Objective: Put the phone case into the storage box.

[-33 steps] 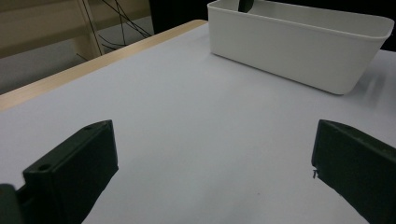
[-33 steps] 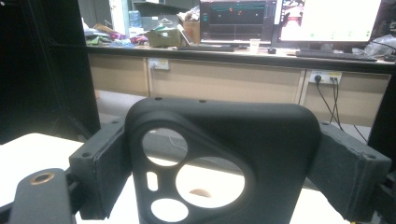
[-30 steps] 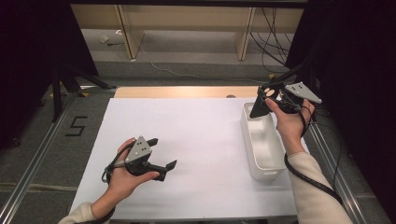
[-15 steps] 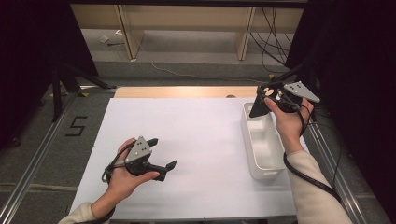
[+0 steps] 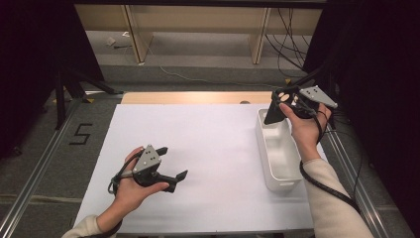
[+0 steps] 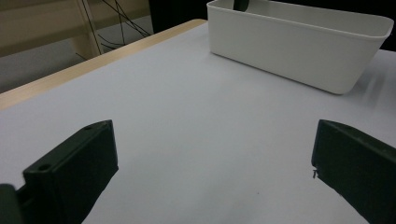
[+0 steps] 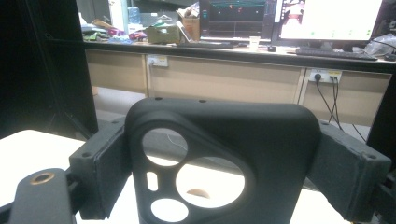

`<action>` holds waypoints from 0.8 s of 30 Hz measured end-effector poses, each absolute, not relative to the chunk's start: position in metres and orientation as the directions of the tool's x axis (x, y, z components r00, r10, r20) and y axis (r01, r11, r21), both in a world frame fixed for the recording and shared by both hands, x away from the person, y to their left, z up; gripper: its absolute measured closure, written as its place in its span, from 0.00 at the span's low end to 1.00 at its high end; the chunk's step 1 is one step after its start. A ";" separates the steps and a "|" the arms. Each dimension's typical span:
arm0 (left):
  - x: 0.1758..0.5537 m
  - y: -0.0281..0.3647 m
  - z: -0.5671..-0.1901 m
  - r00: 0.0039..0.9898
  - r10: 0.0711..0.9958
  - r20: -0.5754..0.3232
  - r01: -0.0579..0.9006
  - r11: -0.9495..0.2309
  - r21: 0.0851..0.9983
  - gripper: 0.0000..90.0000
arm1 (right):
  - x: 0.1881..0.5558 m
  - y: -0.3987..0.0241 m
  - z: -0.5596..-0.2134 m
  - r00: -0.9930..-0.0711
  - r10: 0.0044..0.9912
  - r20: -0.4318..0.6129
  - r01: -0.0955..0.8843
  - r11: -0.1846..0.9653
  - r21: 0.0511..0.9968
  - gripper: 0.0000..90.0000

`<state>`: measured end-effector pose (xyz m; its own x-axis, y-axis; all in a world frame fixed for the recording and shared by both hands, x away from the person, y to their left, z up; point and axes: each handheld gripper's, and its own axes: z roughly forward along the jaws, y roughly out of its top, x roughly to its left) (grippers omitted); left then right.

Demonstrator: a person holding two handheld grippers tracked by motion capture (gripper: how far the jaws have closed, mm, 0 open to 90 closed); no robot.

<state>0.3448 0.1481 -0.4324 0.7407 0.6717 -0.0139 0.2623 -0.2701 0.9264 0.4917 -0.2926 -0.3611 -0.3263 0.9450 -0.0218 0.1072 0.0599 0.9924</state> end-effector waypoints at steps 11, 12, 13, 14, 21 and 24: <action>0.345 0.148 -0.433 0.741 0.672 -0.014 0.262 -0.271 0.926 0.00 | 0.495 -0.292 -0.362 -0.322 0.946 -0.025 0.114 0.064 0.991 0.17; 0.345 0.148 -0.433 0.741 0.672 -0.014 0.262 -0.270 0.926 0.00 | 0.495 -0.292 -0.362 -0.323 0.946 -0.024 0.115 0.064 0.991 0.17; 0.345 0.148 -0.433 0.741 0.672 -0.013 0.262 -0.271 0.926 0.00 | 0.496 -0.292 -0.363 -0.322 0.946 -0.024 0.116 0.065 0.991 0.17; 0.345 0.148 -0.432 0.741 0.672 -0.013 0.262 -0.271 0.926 0.00 | 0.496 -0.292 -0.363 -0.321 0.947 -0.024 0.116 0.065 0.991 0.17; 0.345 0.148 -0.432 0.741 0.672 -0.014 0.262 -0.270 0.927 0.00 | 0.498 -0.291 -0.363 -0.321 0.947 -0.027 0.114 0.067 0.991 0.17; 0.345 0.148 -0.432 0.741 0.671 -0.013 0.262 -0.271 0.926 0.00 | 0.499 -0.291 -0.364 -0.323 0.946 -0.028 0.119 0.070 0.990 0.17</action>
<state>0.3449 0.1484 -0.4324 0.7412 0.6712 -0.0131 0.2616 -0.2709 0.9264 0.4991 -0.2908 -0.3636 -0.3227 0.9461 -0.0282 0.1187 0.0700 0.9905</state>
